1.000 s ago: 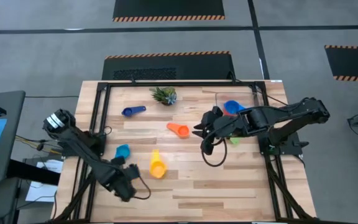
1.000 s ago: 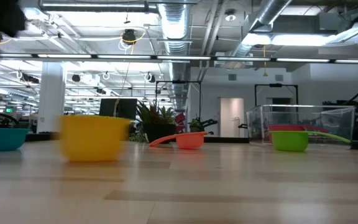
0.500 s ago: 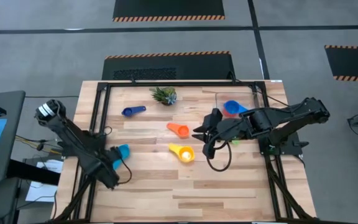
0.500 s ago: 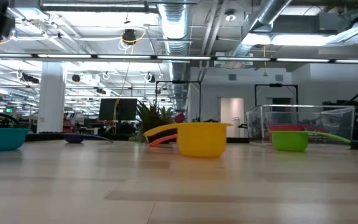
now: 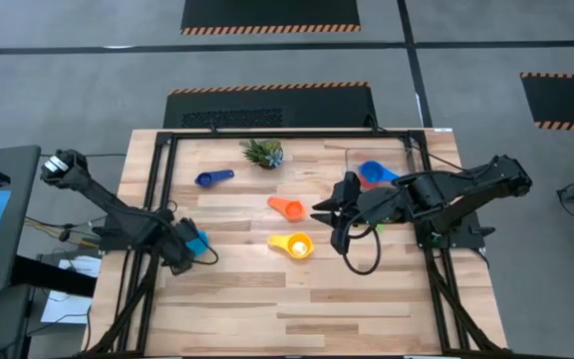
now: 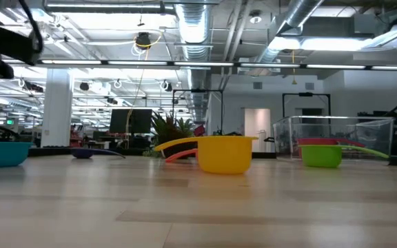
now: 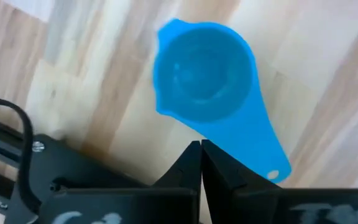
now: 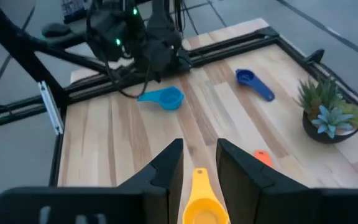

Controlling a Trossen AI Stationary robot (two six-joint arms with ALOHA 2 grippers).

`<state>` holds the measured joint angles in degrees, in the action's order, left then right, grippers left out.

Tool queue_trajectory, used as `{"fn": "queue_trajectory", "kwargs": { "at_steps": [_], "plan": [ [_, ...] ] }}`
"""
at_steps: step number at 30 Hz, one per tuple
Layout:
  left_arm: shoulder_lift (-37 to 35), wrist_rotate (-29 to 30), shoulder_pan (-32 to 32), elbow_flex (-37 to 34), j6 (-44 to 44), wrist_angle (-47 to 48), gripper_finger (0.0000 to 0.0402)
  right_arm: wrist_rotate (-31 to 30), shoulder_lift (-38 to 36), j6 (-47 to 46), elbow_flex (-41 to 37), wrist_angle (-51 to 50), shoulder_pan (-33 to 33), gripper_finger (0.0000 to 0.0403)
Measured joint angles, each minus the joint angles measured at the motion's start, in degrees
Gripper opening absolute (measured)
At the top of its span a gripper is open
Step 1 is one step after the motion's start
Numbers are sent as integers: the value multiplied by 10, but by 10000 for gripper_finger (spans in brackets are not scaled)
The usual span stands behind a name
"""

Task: Nest measuring cups in basket
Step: Move the measuring cups to the center of the table

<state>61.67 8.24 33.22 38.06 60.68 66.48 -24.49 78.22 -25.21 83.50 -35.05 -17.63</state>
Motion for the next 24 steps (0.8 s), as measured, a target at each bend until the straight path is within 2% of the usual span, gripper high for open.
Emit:
{"fn": "queue_trajectory", "kwargs": {
  "at_steps": [3,7,13,17,19,22,24],
  "plan": [
    [51,9,-40,0,-2,2,0,-11,0,2,0,0,0,120],
    [111,1,-76,-1,-49,43,0,-12,0,2,0,1,1,120],
    [137,-19,-92,-1,-82,30,0,-12,0,2,0,-3,0,120],
    [141,-65,-92,-39,-88,-65,0,-12,0,2,0,-6,0,120],
    [140,-81,-95,-57,-88,-147,0,-12,0,3,0,-6,0,120],
    [119,-46,-103,-35,-91,-267,0,-12,0,4,0,-6,0,120],
    [106,-18,-104,-3,-99,-270,0,-12,0,4,0,-6,2,120]
  ]
}}
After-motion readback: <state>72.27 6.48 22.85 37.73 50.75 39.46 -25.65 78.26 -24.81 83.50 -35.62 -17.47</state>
